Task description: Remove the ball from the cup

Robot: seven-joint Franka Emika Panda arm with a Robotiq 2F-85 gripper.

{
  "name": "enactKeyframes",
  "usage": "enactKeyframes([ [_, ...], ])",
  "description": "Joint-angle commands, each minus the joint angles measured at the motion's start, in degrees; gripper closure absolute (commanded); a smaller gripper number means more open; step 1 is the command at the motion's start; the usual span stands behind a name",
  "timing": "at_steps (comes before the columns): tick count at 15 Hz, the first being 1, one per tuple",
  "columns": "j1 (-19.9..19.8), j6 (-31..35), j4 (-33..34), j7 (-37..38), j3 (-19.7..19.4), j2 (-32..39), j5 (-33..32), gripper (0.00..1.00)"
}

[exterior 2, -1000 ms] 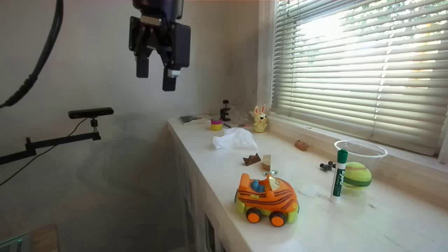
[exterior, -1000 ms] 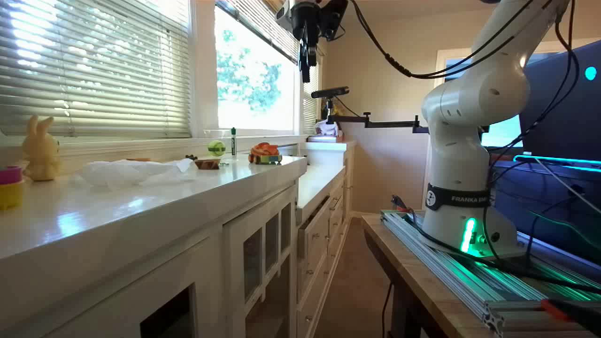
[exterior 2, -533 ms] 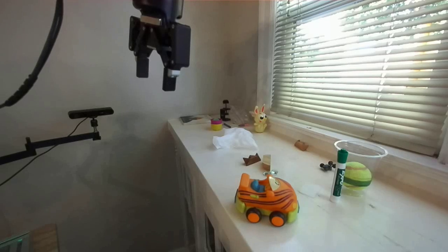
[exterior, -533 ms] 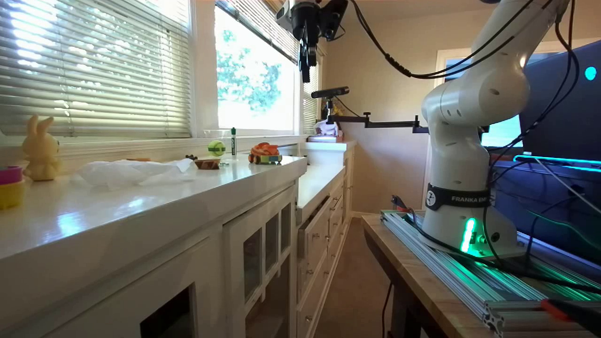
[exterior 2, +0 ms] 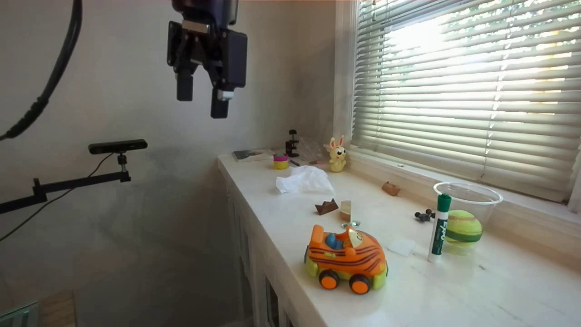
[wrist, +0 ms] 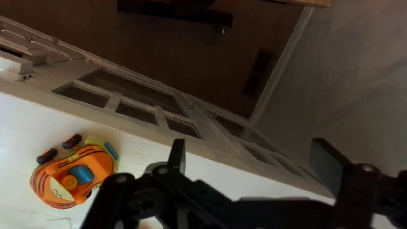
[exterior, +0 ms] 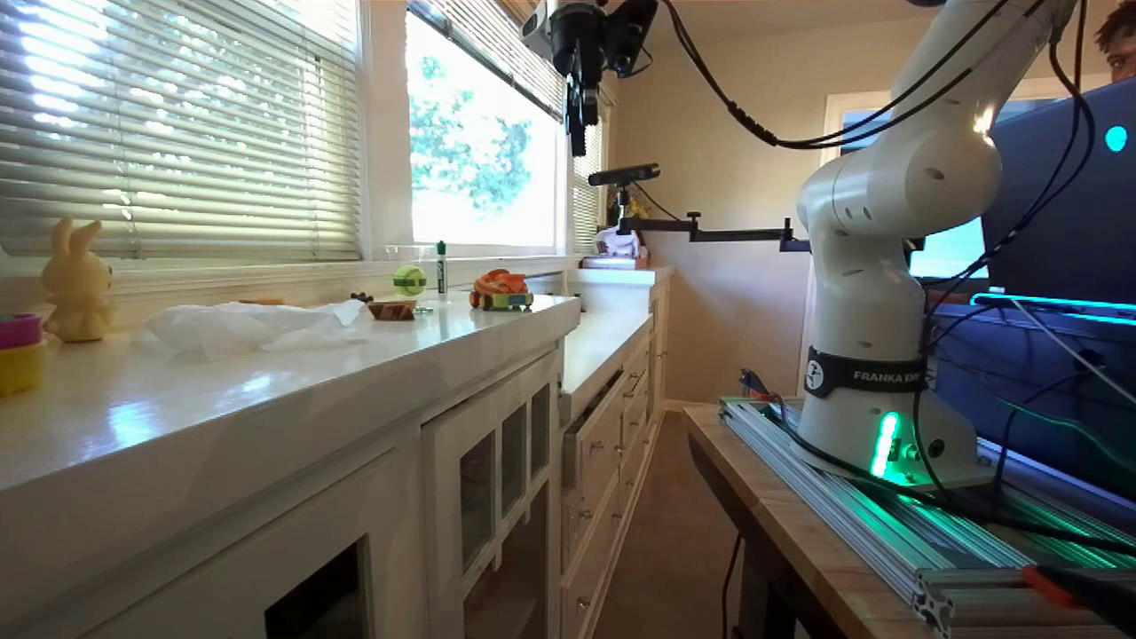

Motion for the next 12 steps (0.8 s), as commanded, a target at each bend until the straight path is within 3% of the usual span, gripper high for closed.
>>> enactKeyframes([
  [1, -1.65, -0.11, 0.12, -0.68, 1.21, 0.35, 0.61, 0.00],
  [8, -2.10, 0.13, 0.11, -0.33, 0.99, 0.47, 0.50, 0.00],
  [12, -7.73, 4.67, 0.55, 2.58, -2.52, 0.81, -0.13, 0.00],
])
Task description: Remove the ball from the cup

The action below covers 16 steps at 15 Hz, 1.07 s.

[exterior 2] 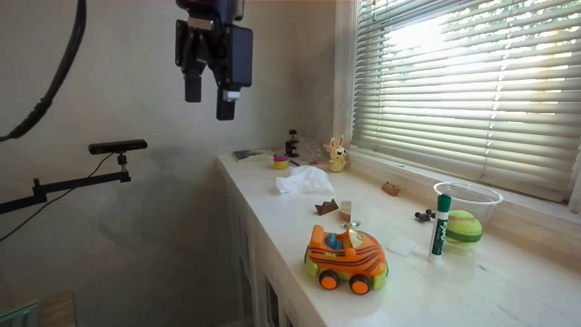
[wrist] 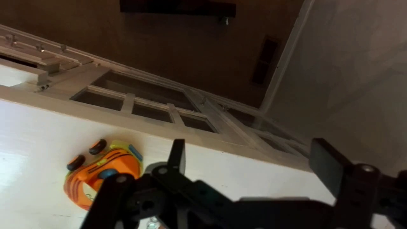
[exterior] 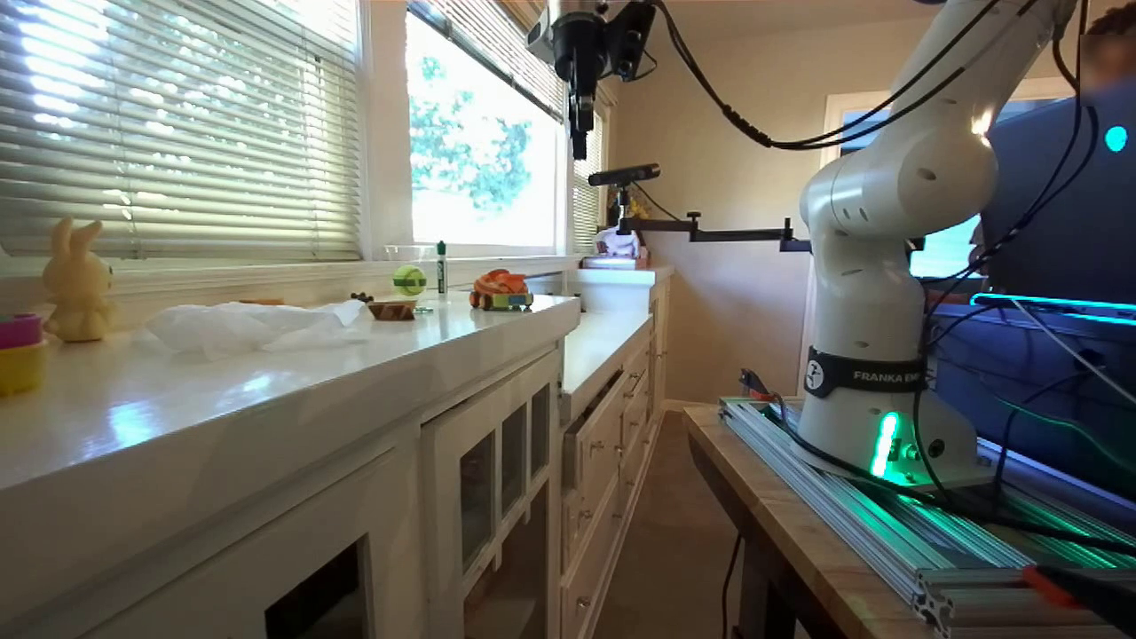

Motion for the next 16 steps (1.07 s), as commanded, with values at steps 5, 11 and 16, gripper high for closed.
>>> enactKeyframes([
  [5, -8.48, 11.34, 1.92, -2.04, -8.14, 2.85, 1.22, 0.00],
  [11, -9.10, 14.87, 3.66, -1.67, -8.37, 5.60, 0.66, 0.00],
  [16, -9.14, 14.86, 5.59, -1.42, -7.94, 8.15, 0.64, 0.00],
])
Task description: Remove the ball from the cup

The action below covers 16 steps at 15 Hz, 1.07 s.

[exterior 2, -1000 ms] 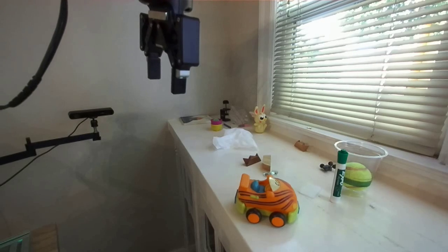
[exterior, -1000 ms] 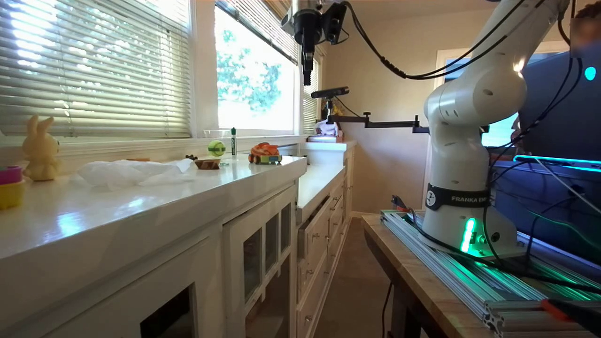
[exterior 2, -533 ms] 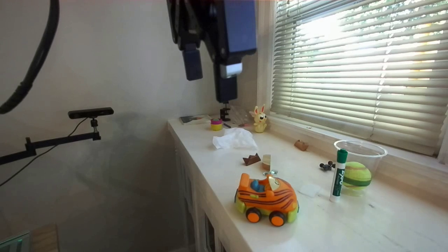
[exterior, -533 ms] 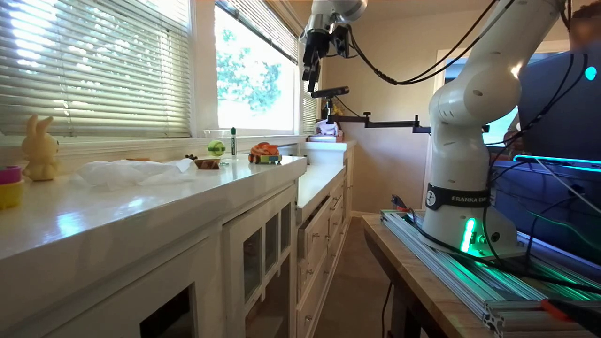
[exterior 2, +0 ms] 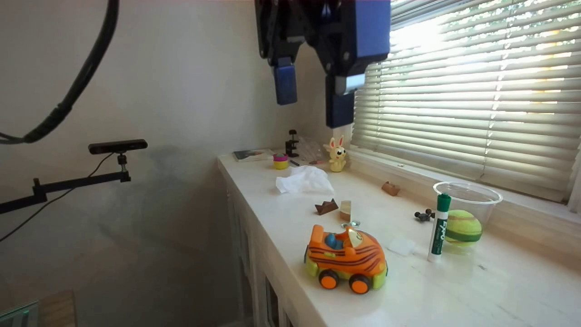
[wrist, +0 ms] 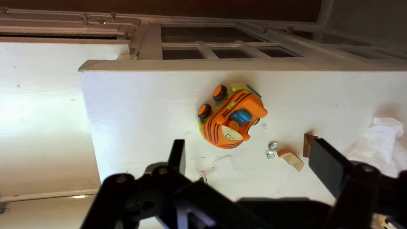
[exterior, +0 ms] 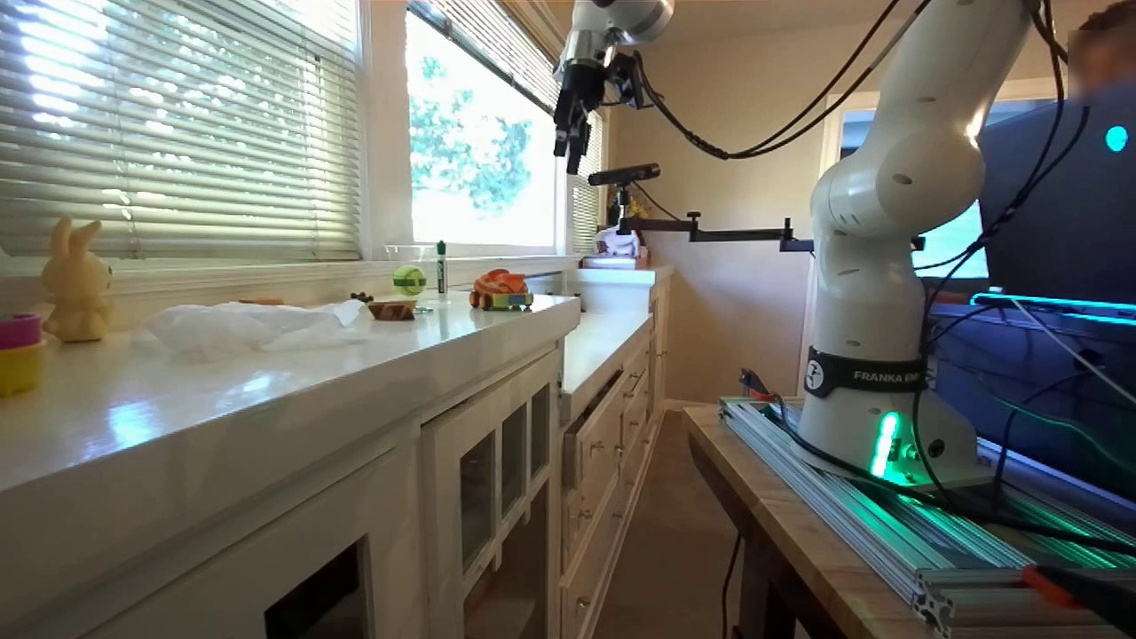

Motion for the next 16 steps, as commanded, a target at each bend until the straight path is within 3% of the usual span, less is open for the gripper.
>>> enactKeyframes([
  [1, -0.68, -0.35, 0.62, -2.34, -0.20, 0.39, 2.37, 0.00],
  [9, -0.60, -1.69, 11.48, -7.96, -5.01, 11.44, 4.99, 0.00],
  [16, -3.37, -2.85, 26.17, -13.26, -3.48, 24.85, 6.74, 0.00],
])
